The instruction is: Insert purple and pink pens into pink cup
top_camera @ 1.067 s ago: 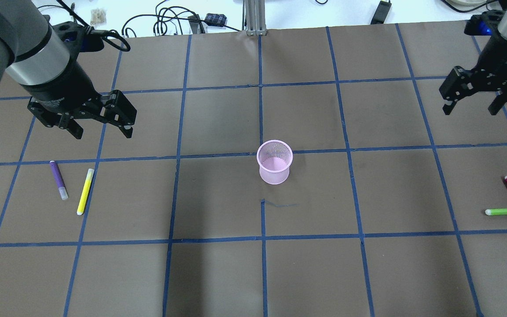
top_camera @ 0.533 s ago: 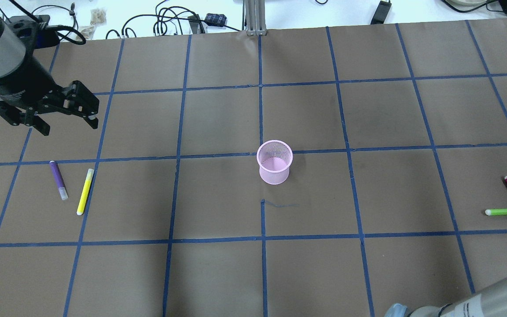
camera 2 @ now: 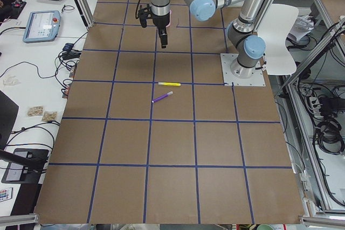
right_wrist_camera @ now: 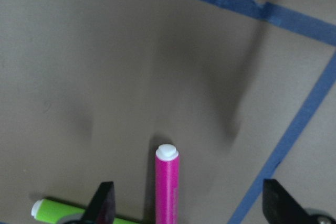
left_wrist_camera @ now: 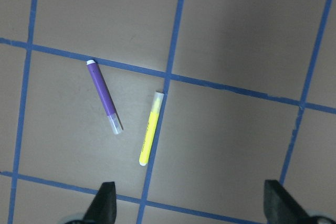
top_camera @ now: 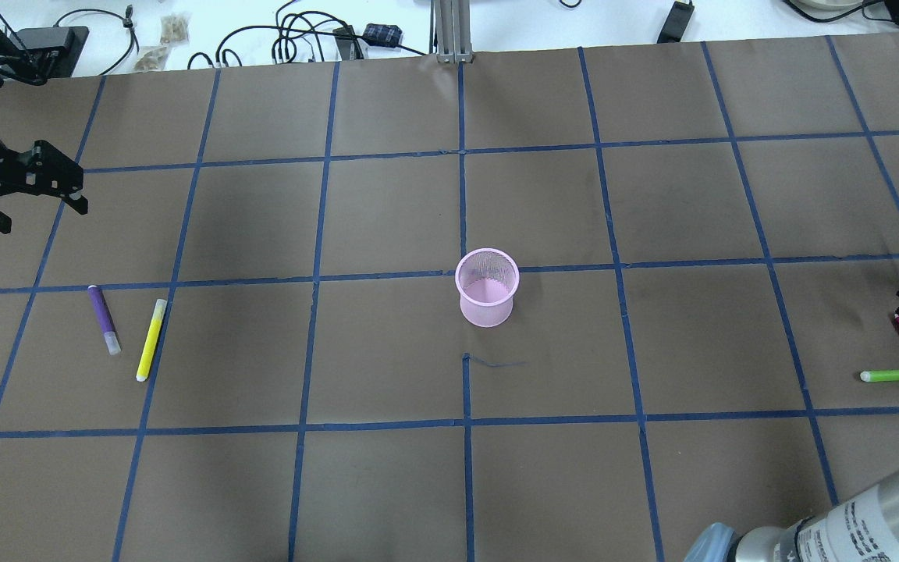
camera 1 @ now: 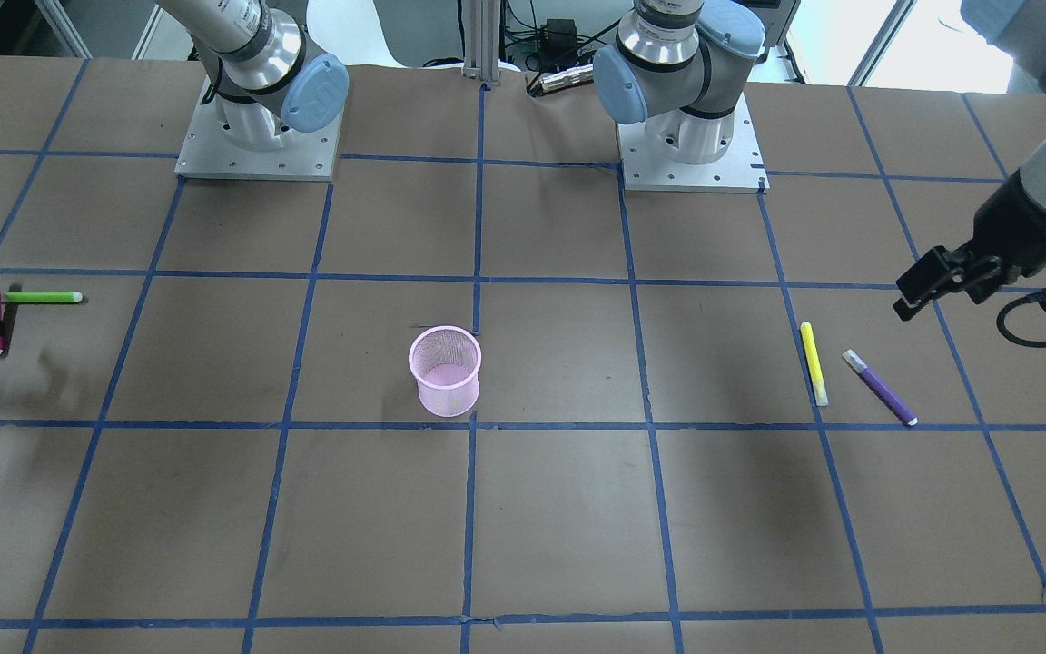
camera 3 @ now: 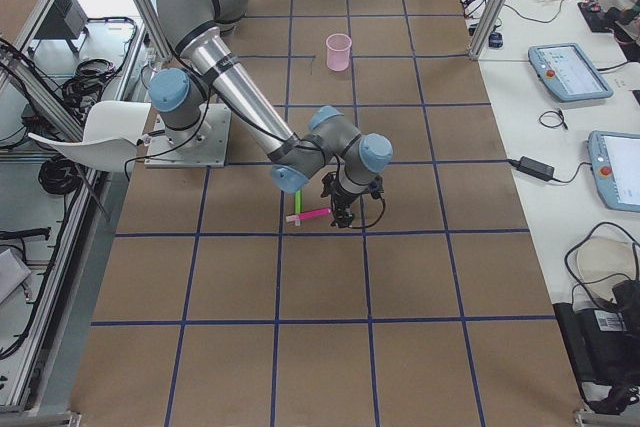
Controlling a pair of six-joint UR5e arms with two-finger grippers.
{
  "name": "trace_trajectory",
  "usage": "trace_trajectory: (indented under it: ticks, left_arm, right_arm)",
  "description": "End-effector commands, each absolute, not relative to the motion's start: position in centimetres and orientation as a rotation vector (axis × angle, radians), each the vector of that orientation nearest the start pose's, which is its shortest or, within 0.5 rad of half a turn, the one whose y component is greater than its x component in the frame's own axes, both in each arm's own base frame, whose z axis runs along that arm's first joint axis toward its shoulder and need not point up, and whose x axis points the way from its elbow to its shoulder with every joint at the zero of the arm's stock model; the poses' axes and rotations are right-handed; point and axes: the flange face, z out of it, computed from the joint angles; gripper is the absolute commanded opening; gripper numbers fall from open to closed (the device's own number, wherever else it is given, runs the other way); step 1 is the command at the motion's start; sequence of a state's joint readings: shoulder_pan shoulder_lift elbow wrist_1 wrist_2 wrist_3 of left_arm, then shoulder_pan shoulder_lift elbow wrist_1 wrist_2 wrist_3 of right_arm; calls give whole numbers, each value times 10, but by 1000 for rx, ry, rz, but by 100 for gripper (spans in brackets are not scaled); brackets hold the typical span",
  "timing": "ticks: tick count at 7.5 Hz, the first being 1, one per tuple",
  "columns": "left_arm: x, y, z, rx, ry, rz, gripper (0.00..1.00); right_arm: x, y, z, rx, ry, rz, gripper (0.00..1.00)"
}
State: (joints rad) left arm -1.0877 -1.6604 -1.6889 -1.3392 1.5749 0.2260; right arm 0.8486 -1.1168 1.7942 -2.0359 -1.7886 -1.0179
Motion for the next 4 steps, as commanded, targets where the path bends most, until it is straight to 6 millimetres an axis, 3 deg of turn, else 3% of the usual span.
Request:
trace_trajectory:
  ticks: [1,2,4]
  left_arm:
    - [178,-526,353,-524,3093,8,100]
    - [198,-527,331,-583,3105,45,100]
    - [221,-540,282,-614,3112,102,100]
  right_arm:
    - [-287,-492,172,-484,3044,474,89]
    - [-288,-492,172,-488,3046,481,74]
    - [-285,-489,170,-487,3022,496,42]
